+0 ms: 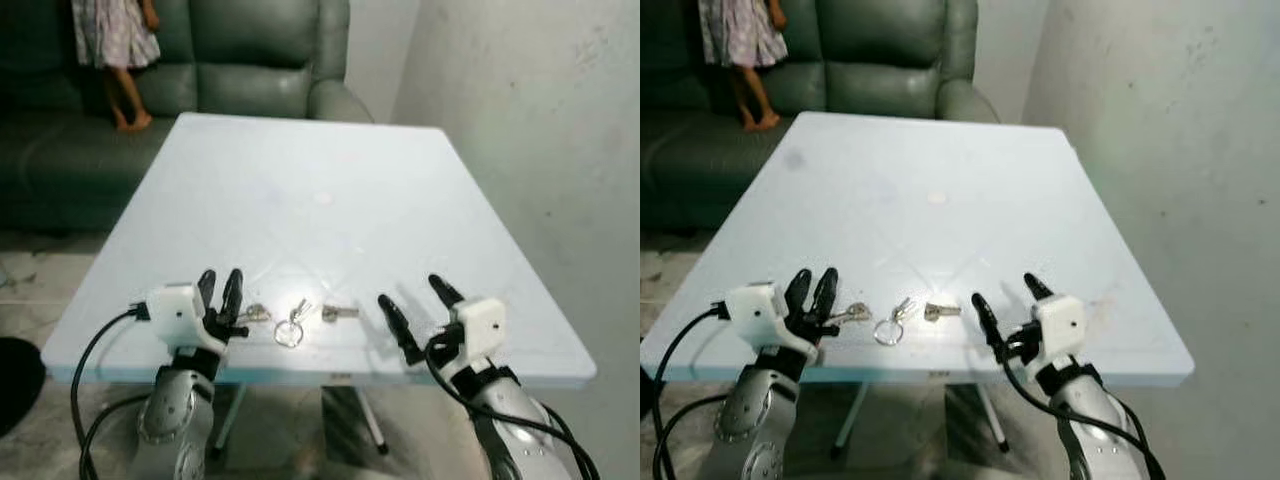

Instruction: Hang keys on a hook

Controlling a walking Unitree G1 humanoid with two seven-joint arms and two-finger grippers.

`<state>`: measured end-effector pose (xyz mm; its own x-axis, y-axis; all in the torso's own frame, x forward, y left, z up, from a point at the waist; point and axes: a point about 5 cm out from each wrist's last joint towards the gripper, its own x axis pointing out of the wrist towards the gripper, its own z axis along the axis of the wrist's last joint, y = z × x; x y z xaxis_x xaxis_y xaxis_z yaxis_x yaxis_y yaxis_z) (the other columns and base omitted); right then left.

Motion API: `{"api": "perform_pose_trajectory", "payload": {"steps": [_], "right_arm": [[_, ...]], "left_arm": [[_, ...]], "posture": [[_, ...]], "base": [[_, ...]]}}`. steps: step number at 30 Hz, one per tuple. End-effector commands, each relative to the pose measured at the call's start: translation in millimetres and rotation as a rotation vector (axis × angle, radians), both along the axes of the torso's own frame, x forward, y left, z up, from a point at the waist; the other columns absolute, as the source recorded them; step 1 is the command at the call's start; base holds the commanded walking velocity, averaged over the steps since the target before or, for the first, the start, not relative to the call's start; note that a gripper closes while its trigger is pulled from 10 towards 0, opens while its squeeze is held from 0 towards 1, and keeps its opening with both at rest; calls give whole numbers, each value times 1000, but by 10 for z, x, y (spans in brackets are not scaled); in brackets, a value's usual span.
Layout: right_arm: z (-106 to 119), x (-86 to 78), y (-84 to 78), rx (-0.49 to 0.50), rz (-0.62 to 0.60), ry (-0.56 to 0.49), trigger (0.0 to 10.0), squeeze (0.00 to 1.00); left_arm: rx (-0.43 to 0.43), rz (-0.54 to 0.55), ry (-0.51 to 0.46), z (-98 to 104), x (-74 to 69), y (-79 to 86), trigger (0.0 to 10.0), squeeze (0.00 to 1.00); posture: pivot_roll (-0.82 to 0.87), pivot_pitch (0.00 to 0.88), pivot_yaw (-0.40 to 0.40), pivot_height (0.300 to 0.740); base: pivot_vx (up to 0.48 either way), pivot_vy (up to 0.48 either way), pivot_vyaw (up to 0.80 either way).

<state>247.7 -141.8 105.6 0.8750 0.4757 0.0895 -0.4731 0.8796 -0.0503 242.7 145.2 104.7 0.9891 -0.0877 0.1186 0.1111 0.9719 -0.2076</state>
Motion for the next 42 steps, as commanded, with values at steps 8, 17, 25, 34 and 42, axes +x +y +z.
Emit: {"api": "perform_pose_trajectory", "payload": {"steps": [8, 17, 25, 34, 42], "right_arm": [[28, 97, -44, -71, 45, 12, 10000, 0], [31, 85, 17, -54, 67, 21, 10000, 0], [14, 51, 14, -52, 61, 31, 10000, 0], [11, 32, 5, -51, 56, 36, 10000, 0], [17, 26, 9, -46, 54, 39, 10000, 0]], "left_arm": [[0, -32, 12, -62, -82, -73, 10000, 0], [-34, -19, 30, -75, -94, -69, 10000, 0], [-49, -17, 36, -77, -85, -69, 10000, 0], [-37, 5, 36, -69, -76, -64, 10000, 0], [-51, 20, 41, -78, -83, -50, 10000, 0]], "posture": [[145, 0, -95, 740], [147, 0, -104, 740], [140, 0, -101, 740], [138, 0, -104, 740], [138, 0, -106, 740]], "base": [[0, 0, 0], [0, 217, 0], [0, 472, 0], [0, 250, 0], [0, 0, 0]]}}
